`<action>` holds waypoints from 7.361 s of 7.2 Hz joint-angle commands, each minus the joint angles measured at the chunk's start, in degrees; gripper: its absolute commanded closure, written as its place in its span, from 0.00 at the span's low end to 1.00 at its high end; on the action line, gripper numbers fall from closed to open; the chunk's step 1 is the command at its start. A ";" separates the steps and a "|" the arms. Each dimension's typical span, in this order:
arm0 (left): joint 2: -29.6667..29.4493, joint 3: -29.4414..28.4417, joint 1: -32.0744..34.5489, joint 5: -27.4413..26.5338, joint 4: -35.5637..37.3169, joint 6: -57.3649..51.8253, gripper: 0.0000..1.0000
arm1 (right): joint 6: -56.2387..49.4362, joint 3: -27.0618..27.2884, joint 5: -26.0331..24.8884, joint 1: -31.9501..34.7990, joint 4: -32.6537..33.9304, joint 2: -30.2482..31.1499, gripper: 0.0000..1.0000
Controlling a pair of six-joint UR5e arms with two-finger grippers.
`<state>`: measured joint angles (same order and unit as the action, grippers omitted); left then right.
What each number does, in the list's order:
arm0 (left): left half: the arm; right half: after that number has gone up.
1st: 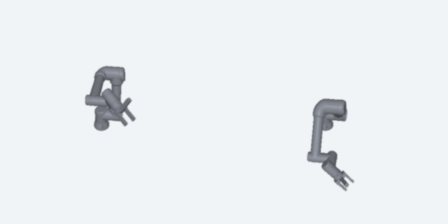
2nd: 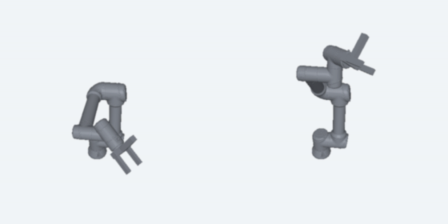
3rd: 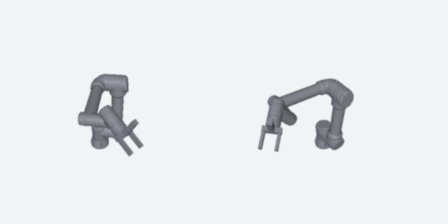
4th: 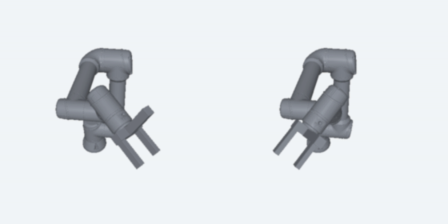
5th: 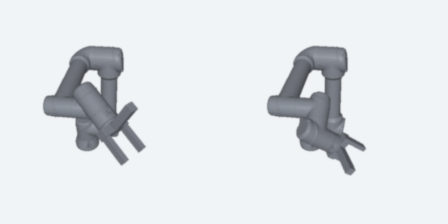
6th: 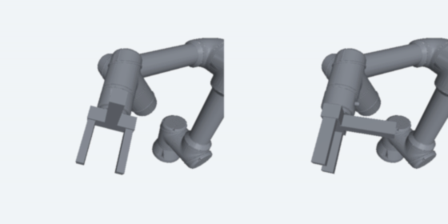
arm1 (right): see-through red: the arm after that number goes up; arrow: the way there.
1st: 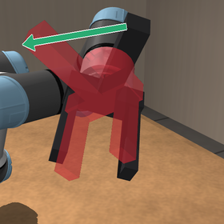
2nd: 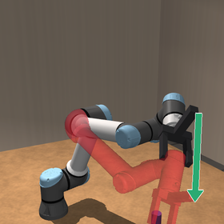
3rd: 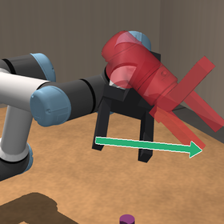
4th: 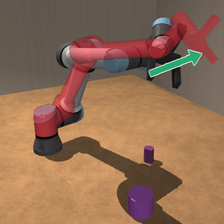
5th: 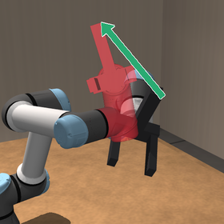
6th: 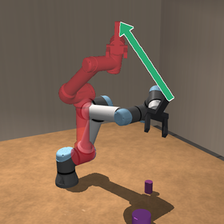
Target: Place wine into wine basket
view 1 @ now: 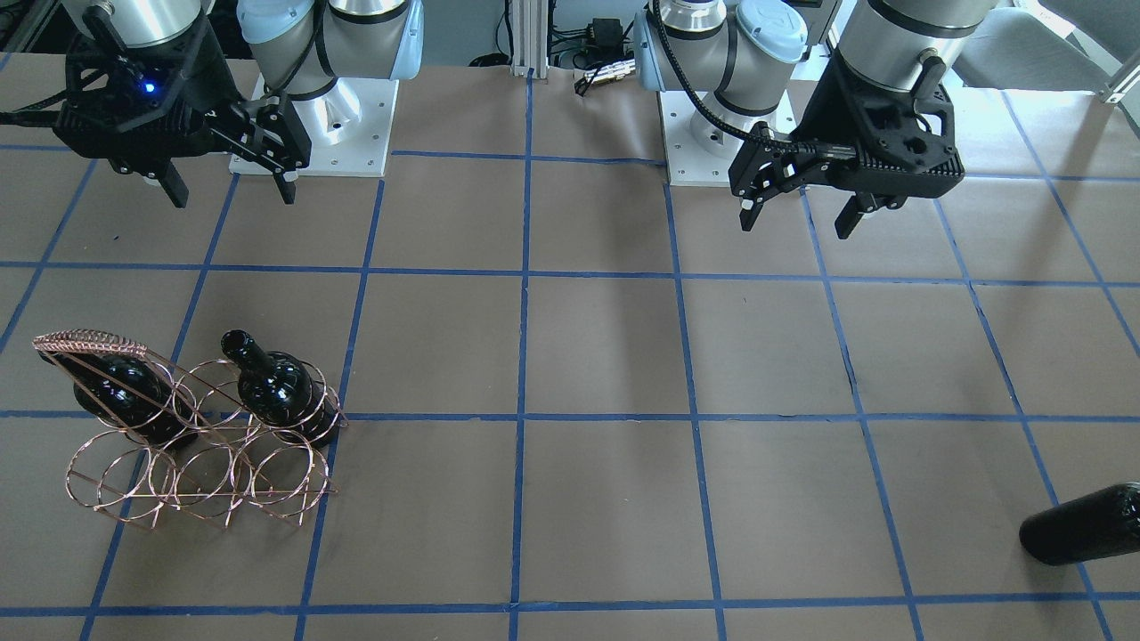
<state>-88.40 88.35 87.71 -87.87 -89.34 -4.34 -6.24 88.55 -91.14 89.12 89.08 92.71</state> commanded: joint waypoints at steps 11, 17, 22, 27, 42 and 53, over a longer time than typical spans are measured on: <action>-0.72 0.25 -0.79 -0.03 0.75 -0.76 0.00 | -0.01 0.04 0.00 -0.09 -0.05 0.02 0.00; -1.59 0.07 -4.29 0.15 2.32 -1.98 0.00 | 0.08 0.04 0.26 -0.09 0.04 0.11 0.00; -5.27 -3.77 -17.36 0.67 3.82 -12.08 0.00 | 0.08 -0.04 0.18 -0.44 0.22 0.02 0.00; -20.20 -19.06 -28.90 0.33 5.32 -22.99 0.00 | -0.01 -0.04 0.09 -0.18 0.22 0.11 0.00; -35.70 -23.66 -31.64 2.17 21.14 -28.09 0.34 | -0.01 0.04 0.18 -0.18 1.01 -0.16 0.00; -23.69 -16.48 -21.40 1.30 14.81 -14.52 1.00 | -0.01 0.04 0.18 -0.18 1.01 -0.16 0.00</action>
<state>-115.66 68.76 61.91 -86.05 -74.20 -24.88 -6.24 88.59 -91.06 88.95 90.09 92.55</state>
